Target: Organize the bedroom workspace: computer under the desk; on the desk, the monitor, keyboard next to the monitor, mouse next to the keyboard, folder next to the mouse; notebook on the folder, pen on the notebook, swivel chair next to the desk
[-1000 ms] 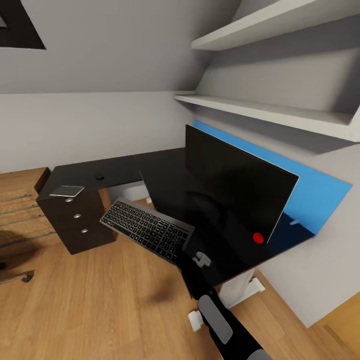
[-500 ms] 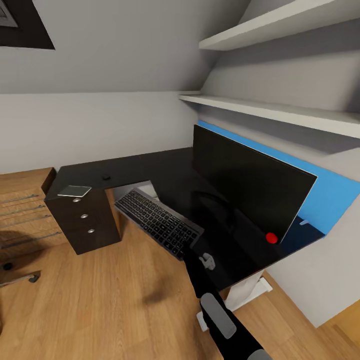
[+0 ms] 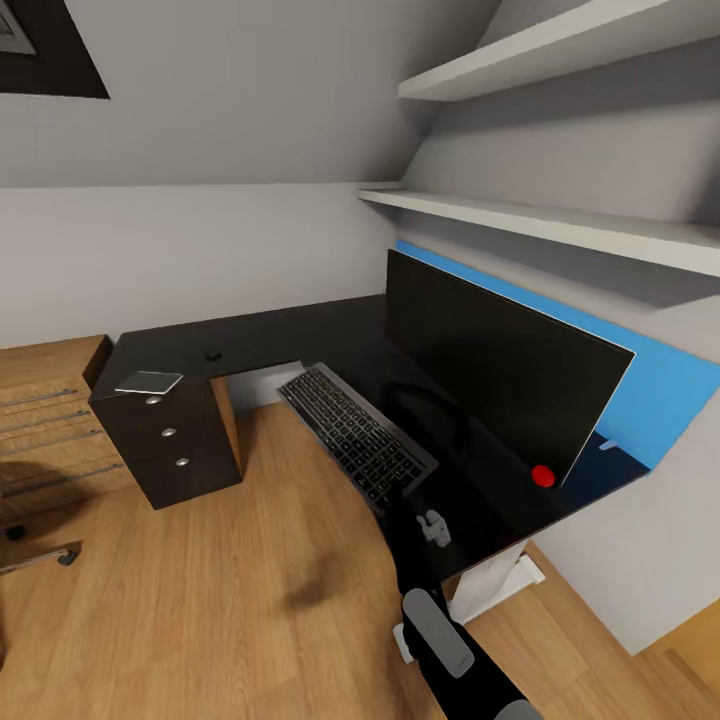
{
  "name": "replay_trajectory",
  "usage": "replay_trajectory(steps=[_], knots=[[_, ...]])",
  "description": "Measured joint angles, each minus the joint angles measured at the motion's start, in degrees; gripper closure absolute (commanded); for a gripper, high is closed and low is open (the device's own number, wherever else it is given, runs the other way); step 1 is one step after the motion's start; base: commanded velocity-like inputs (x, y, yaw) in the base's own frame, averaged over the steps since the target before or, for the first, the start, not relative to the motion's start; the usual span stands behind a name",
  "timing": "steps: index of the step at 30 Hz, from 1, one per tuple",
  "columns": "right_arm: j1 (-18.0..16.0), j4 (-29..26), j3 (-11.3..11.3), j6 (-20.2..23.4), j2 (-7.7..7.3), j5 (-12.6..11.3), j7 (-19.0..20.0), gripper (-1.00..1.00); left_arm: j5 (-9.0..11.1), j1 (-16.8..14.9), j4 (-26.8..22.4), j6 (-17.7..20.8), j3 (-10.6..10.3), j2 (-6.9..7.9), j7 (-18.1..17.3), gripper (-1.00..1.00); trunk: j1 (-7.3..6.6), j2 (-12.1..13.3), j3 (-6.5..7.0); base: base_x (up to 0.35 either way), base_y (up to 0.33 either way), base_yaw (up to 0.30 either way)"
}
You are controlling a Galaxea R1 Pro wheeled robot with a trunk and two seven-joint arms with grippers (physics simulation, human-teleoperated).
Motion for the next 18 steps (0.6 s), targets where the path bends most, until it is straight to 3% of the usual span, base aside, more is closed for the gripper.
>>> replay_trajectory(steps=[12,15,18], knots=[[0.0,0.8,-0.1,-3.5,0.0,-0.4,-0.2,1.0,0.0,0.0,0.0,0.0,0.0,0.0,0.0,-1.0,0.0,0.0,0.0,0.0,0.0,0.0],[0.0,0.9,-0.6,-3.5,0.0,-2.7,-0.3,1.0,0.0,0.0,0.0,-0.1,-1.1,-0.01,0.0,-1.0,0.0,0.0,0.0,0.0,0.0,0.0],[0.0,1.8,-1.6,-3.5,0.0,-3.3,-0.3,1.0,0.0,0.0,0.0,-0.1,-1.9,0.0,0.1,-1.0,0.0,0.0,0.0,0.0,0.0,0.0]])
